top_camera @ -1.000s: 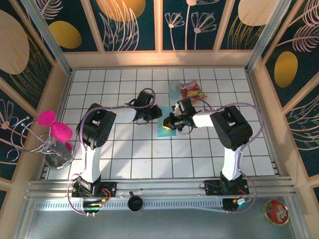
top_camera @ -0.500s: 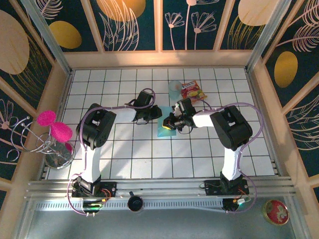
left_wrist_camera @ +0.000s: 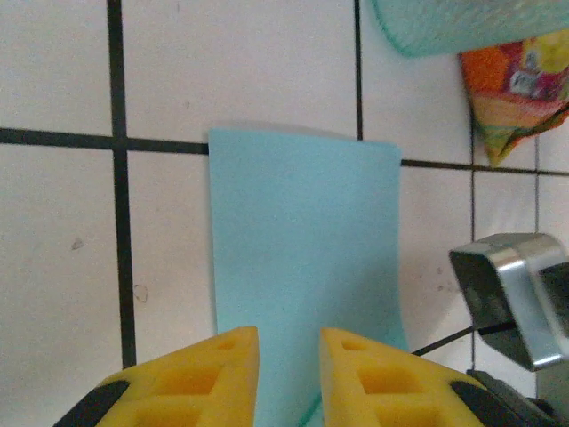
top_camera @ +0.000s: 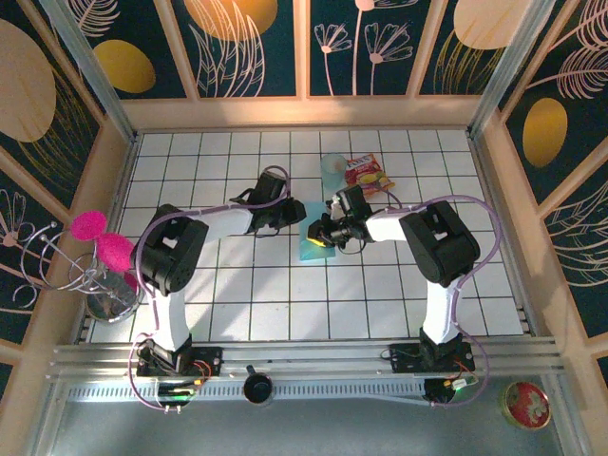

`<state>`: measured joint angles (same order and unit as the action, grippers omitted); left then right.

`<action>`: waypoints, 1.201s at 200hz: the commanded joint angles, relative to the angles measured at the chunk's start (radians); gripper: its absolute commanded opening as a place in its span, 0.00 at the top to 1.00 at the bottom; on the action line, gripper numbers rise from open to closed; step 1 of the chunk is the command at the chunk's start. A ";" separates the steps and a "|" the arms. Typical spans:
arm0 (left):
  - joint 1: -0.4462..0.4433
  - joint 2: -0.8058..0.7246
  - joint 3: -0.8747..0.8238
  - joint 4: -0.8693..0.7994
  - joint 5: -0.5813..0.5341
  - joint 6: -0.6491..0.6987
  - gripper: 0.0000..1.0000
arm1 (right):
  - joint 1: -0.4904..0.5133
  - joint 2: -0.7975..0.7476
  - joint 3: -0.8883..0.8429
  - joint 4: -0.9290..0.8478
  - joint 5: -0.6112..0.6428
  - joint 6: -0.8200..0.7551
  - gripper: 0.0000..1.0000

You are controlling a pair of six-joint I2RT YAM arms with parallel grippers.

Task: Fold a paper plane with a square sheet of paper (pick it up from the middle)

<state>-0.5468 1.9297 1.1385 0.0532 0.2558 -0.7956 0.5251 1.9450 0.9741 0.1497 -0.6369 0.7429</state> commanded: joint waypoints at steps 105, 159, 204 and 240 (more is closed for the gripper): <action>0.037 -0.210 -0.264 0.182 0.031 -0.141 0.73 | 0.003 -0.001 -0.007 -0.055 0.064 -0.028 0.58; -0.028 -0.222 -0.284 0.210 0.096 -0.150 0.87 | 0.005 0.026 0.000 -0.127 0.118 -0.050 0.82; -0.067 -0.119 -0.213 0.161 0.103 -0.116 0.95 | 0.012 0.034 0.013 -0.160 0.153 -0.058 0.94; -0.068 -0.055 -0.129 0.104 0.059 -0.085 0.98 | 0.013 0.030 0.018 -0.158 0.155 -0.061 0.98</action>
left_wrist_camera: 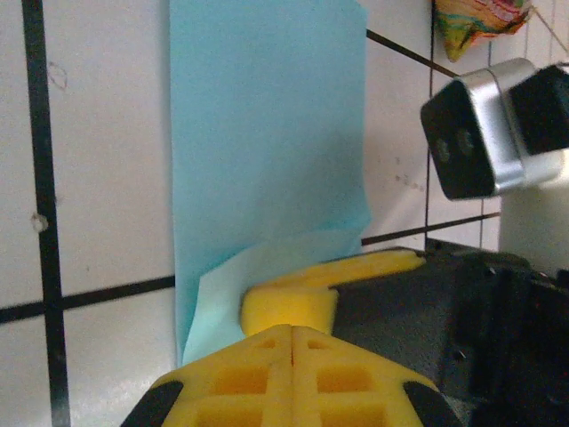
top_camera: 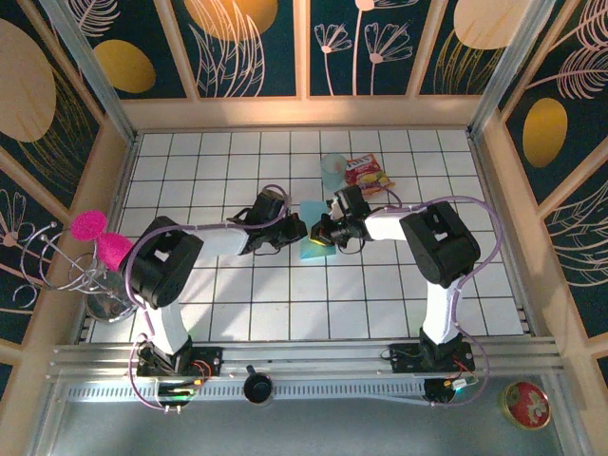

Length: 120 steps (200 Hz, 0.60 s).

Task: Fold a paper plane with a square sheet of paper (pick it up from the middle)

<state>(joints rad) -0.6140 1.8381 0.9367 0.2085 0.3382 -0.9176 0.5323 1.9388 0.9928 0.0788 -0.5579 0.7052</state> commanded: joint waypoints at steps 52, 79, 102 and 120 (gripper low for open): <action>-0.001 0.107 0.126 -0.108 -0.059 0.051 1.00 | 0.006 0.024 -0.004 -0.072 0.069 -0.021 0.99; 0.000 0.122 0.125 -0.124 -0.059 0.059 1.00 | 0.006 0.011 -0.006 -0.053 0.055 -0.017 0.99; -0.001 0.132 0.122 -0.131 -0.062 0.061 1.00 | 0.005 0.001 -0.002 -0.036 0.040 -0.011 0.99; -0.001 0.140 0.123 -0.142 -0.065 0.066 1.00 | 0.005 -0.016 0.000 -0.024 0.031 -0.007 0.99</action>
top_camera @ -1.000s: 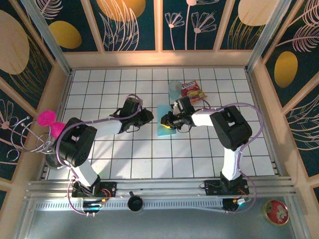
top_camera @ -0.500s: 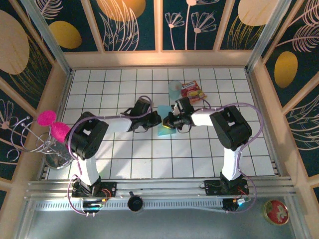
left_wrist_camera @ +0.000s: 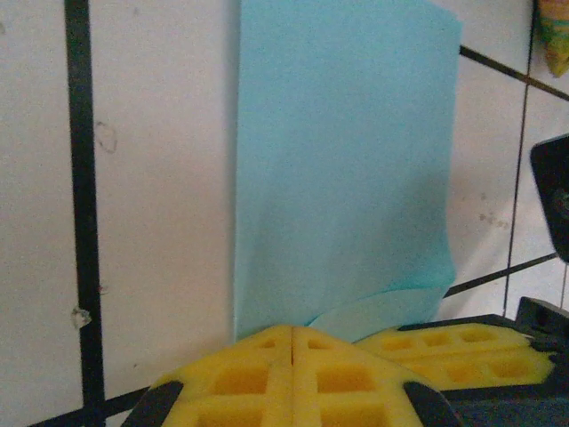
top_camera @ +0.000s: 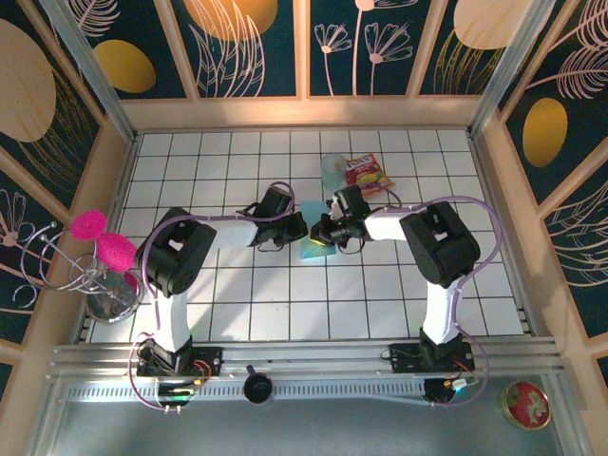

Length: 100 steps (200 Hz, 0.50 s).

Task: Fold a paper plane with a square sheet of paper (pick it up from the middle)

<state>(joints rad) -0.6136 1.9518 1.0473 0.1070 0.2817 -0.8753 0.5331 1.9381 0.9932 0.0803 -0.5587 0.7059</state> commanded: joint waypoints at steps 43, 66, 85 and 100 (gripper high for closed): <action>-0.001 0.037 0.013 -0.055 -0.015 0.035 1.00 | 0.000 -0.086 -0.003 -0.003 0.059 -0.011 0.98; -0.001 0.037 0.016 -0.056 -0.013 0.037 1.00 | -0.009 -0.081 0.006 -0.035 0.115 -0.024 0.97; 0.000 0.035 0.018 -0.056 -0.011 0.039 1.00 | -0.015 -0.061 0.009 -0.054 0.139 -0.023 0.97; -0.001 0.032 0.019 -0.056 -0.009 0.038 1.00 | -0.016 -0.050 0.012 -0.058 0.146 -0.019 0.97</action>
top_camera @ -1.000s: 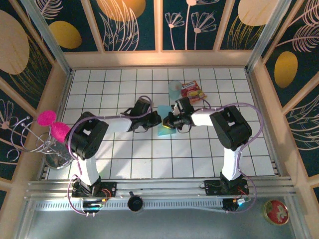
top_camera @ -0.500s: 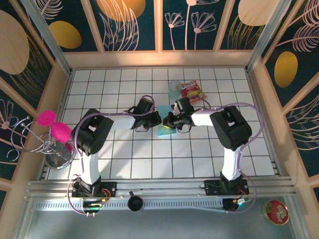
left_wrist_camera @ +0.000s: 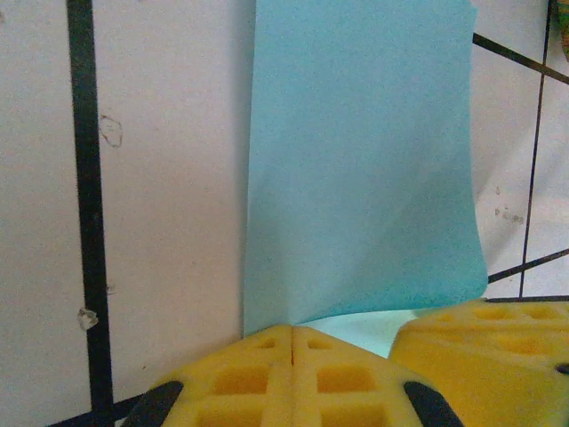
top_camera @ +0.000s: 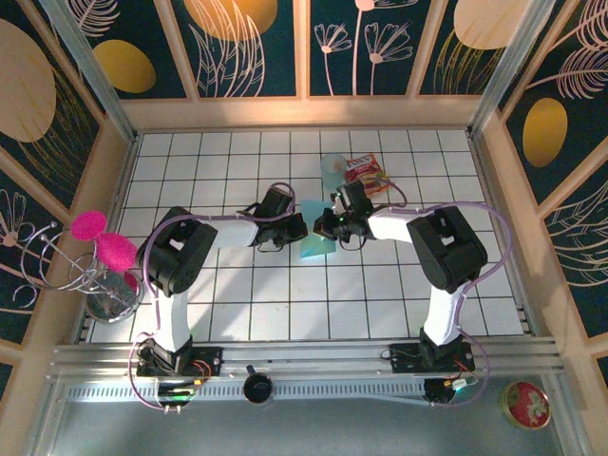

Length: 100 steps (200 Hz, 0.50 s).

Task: Fold a paper plane with a square sheet of paper (pick it up from the middle)

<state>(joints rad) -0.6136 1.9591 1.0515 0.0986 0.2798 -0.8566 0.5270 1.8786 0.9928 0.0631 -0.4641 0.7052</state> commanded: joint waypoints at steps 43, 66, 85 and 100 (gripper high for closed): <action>-0.001 0.014 0.021 -0.046 0.001 0.022 1.00 | -0.012 0.033 0.018 -0.079 0.110 -0.016 0.97; 0.000 -0.020 0.024 -0.039 0.011 0.024 1.00 | -0.013 0.047 0.012 -0.091 0.123 -0.010 0.97; -0.002 -0.067 0.014 -0.028 0.026 0.024 1.00 | -0.013 0.052 0.002 -0.094 0.129 -0.001 0.98; -0.004 -0.106 -0.004 -0.023 0.033 0.015 0.98 | -0.013 0.054 -0.007 -0.095 0.131 0.008 0.98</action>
<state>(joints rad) -0.6136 1.9385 1.0557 0.0875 0.2859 -0.8486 0.5224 1.8954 0.9947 0.0261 -0.3927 0.7067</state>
